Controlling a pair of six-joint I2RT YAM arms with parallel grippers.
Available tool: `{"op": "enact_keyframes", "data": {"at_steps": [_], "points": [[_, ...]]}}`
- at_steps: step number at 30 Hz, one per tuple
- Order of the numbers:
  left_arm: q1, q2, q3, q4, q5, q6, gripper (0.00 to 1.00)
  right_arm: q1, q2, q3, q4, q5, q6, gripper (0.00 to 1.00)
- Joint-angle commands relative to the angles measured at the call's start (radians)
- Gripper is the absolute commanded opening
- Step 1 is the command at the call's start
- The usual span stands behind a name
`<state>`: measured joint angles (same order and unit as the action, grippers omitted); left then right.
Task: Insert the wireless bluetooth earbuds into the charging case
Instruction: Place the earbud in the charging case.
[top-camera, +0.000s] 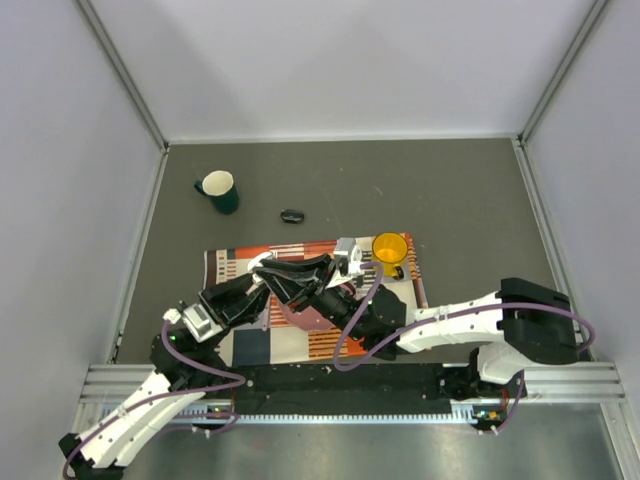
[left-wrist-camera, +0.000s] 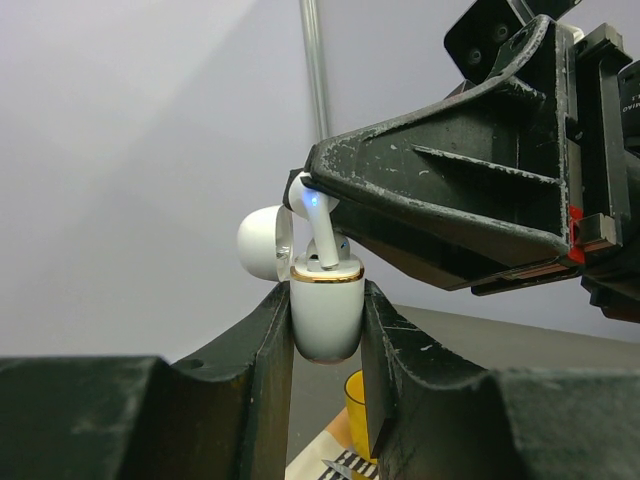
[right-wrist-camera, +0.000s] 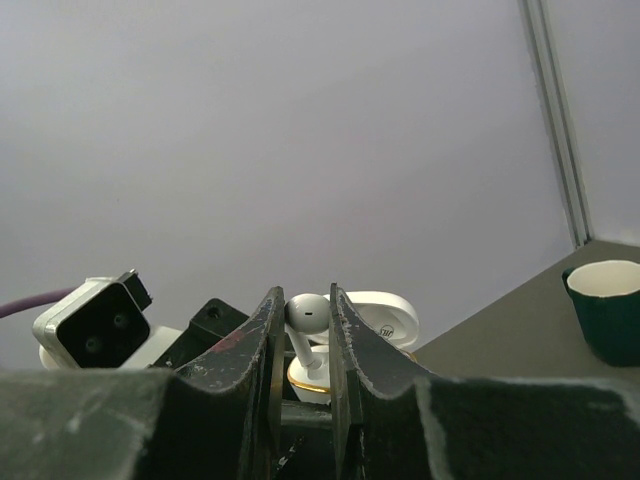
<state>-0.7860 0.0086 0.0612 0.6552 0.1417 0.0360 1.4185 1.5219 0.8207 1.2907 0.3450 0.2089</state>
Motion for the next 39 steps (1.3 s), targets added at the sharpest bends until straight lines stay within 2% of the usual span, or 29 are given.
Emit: {"op": "enact_keyframes", "data": {"at_steps": [1, 11, 22, 34, 39], "points": [[0.001, -0.047, -0.003, 0.066, 0.009, -0.002, 0.00, 0.016, 0.014, 0.043, 0.030, 0.020, -0.006, 0.00], [0.001, -0.042, -0.003, 0.086, 0.016, -0.007, 0.00, 0.019, 0.038, 0.034, 0.042, 0.051, -0.028, 0.00], [0.002, -0.042, -0.006, 0.118, 0.007, -0.018, 0.00, 0.054, 0.064, 0.028, 0.098, 0.124, -0.160, 0.00], [0.001, -0.053, -0.015, 0.123, -0.028, -0.021, 0.00, 0.066, 0.067, 0.018, 0.130, 0.135, -0.175, 0.00], [0.001, -0.059, -0.017, 0.116, -0.033, -0.021, 0.00, 0.071, 0.064, 0.014, 0.137, 0.135, -0.175, 0.07]]}}
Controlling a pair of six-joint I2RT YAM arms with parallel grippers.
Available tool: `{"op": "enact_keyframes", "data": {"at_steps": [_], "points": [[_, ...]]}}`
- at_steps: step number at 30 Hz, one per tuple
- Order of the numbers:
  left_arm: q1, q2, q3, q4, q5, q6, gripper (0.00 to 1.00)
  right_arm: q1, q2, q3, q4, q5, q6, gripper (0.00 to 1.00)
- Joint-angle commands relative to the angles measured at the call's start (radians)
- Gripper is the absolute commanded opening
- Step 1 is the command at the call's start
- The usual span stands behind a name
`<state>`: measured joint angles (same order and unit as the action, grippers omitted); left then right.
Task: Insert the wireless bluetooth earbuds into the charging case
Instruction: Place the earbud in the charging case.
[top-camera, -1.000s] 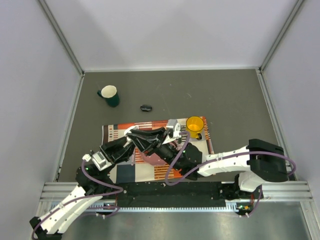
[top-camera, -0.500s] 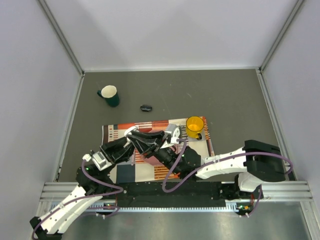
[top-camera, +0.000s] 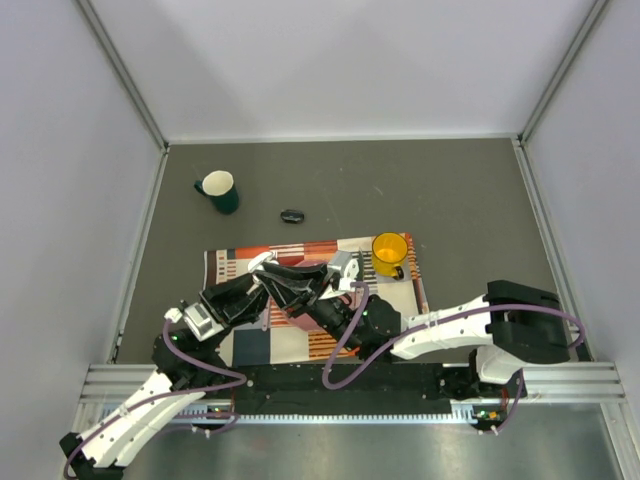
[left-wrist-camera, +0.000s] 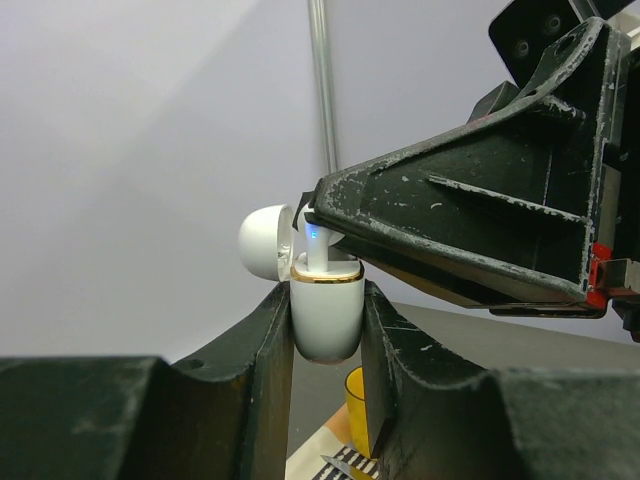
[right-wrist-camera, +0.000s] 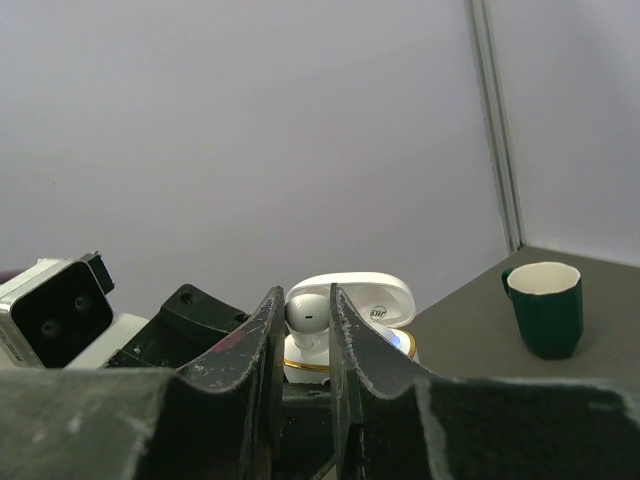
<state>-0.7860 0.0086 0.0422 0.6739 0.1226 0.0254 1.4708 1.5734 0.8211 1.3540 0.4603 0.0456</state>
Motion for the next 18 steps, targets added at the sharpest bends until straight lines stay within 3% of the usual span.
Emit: {"op": "enact_keyframes", "data": {"at_steps": [1, 5, 8, 14, 18], "points": [[0.001, -0.059, 0.002, 0.096, -0.014, -0.010, 0.00, 0.016, 0.013, 0.012, 0.077, 0.020, -0.015, 0.08], [0.001, -0.059, 0.001, 0.093, -0.015, -0.012, 0.00, 0.019, 0.002, 0.007, 0.079, 0.015, -0.015, 0.09], [0.001, -0.058, 0.001, 0.092, -0.017, -0.010, 0.00, 0.019, -0.004, 0.009, 0.077, 0.003, -0.015, 0.18], [0.001, -0.059, 0.004, 0.082, -0.014, -0.010, 0.00, 0.020, -0.018, 0.007, 0.073, -0.002, -0.013, 0.27], [0.001, -0.059, 0.005, 0.079, -0.014, -0.010, 0.00, 0.020, -0.026, 0.004, 0.074, -0.002, -0.019, 0.28]]}}
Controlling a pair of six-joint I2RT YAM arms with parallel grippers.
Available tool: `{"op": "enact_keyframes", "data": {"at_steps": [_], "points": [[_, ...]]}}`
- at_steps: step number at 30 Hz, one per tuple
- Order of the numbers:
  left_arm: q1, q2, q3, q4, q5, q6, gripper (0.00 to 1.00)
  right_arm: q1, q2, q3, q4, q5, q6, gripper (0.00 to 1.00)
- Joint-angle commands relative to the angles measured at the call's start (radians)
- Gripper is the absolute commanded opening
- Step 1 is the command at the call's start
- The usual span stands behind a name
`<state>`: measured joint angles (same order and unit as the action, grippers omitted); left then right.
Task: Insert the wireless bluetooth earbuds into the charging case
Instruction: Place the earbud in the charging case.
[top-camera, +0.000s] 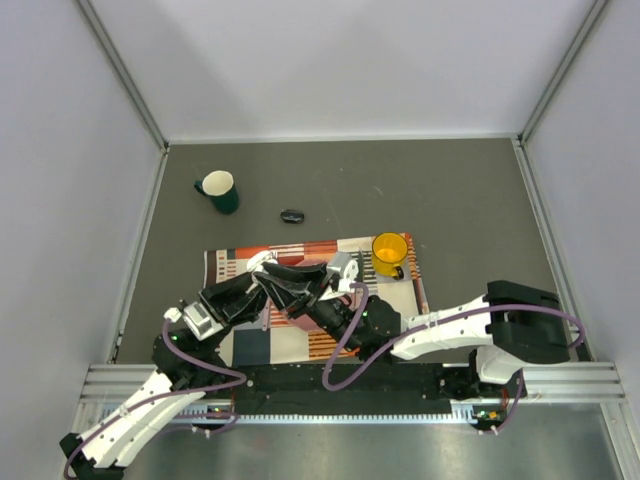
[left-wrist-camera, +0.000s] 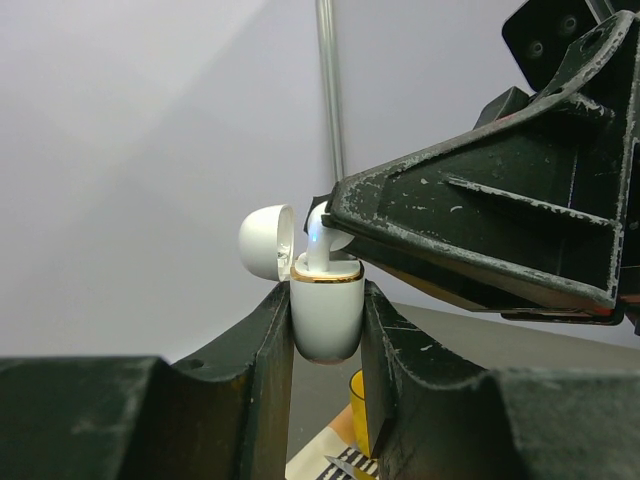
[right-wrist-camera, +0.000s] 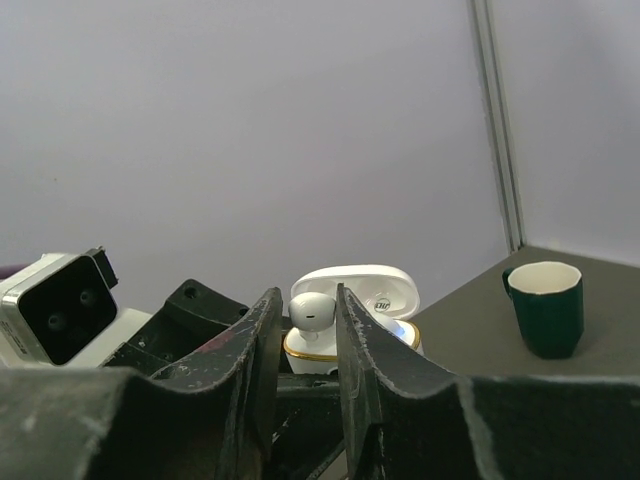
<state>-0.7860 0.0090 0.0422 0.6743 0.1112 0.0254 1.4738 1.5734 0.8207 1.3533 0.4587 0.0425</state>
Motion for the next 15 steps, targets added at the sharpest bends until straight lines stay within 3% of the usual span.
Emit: {"op": "enact_keyframes", "data": {"at_steps": [1, 15], "points": [[0.001, -0.058, 0.005, 0.079, -0.002, -0.010, 0.00, 0.017, -0.027, 0.003, 0.076, -0.002, -0.019, 0.28], [0.001, -0.058, 0.008, 0.070, -0.004, -0.009, 0.00, 0.022, -0.067, 0.012, 0.069, -0.018, -0.033, 0.36]]}}
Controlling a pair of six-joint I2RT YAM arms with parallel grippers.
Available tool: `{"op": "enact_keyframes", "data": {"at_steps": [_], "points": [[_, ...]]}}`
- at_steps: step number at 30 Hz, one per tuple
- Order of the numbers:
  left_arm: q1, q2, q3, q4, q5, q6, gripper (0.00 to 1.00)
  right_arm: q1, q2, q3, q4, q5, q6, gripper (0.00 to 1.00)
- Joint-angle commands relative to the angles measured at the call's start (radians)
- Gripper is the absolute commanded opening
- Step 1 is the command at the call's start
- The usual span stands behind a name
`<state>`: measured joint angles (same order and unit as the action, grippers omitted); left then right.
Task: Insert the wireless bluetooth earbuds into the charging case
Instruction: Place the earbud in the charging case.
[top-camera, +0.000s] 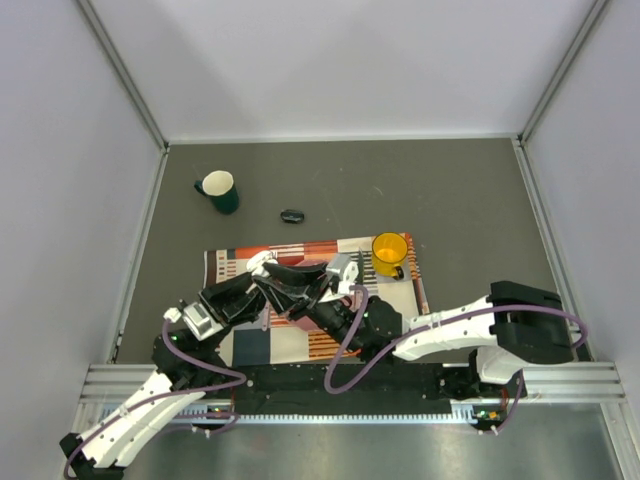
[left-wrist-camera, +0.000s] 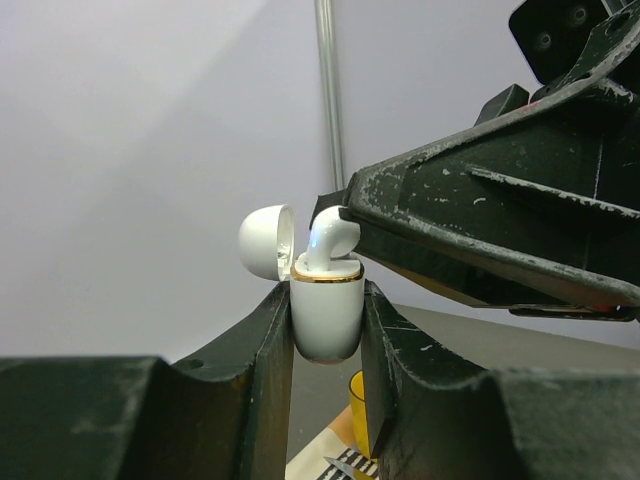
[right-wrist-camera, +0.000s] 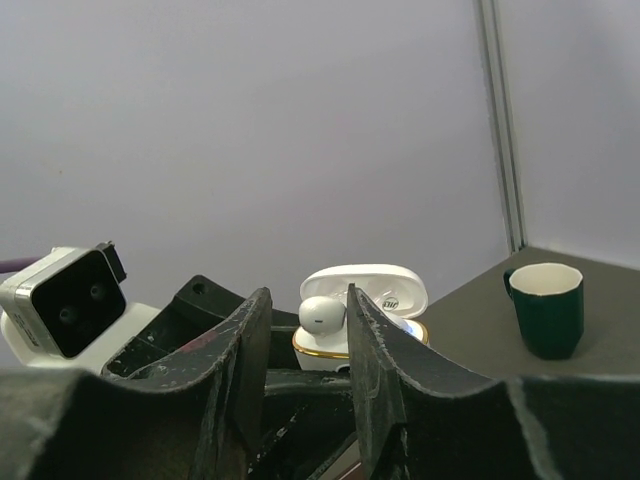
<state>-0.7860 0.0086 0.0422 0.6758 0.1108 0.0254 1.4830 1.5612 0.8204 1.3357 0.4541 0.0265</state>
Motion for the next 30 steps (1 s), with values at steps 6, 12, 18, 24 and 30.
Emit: {"op": "enact_keyframes", "data": {"at_steps": [6, 12, 18, 24, 30], "points": [[0.001, -0.058, 0.007, 0.065, -0.002, -0.008, 0.00, 0.014, -0.079, 0.014, 0.082, -0.026, -0.020, 0.38], [0.001, -0.059, 0.007, 0.064, -0.003, -0.007, 0.00, 0.014, -0.099, 0.014, 0.079, -0.038, -0.022, 0.38], [0.001, -0.058, 0.005, 0.062, -0.022, 0.004, 0.00, 0.014, -0.119, 0.006, 0.077, -0.014, -0.020, 0.41], [0.001, -0.062, 0.013, 0.038, -0.025, 0.004, 0.00, 0.013, -0.156, -0.001, 0.039, 0.020, -0.083, 0.52], [0.001, -0.087, 0.047, -0.045, -0.026, 0.027, 0.00, 0.013, -0.266, 0.104, -0.362, 0.026, -0.093, 0.78]]}}
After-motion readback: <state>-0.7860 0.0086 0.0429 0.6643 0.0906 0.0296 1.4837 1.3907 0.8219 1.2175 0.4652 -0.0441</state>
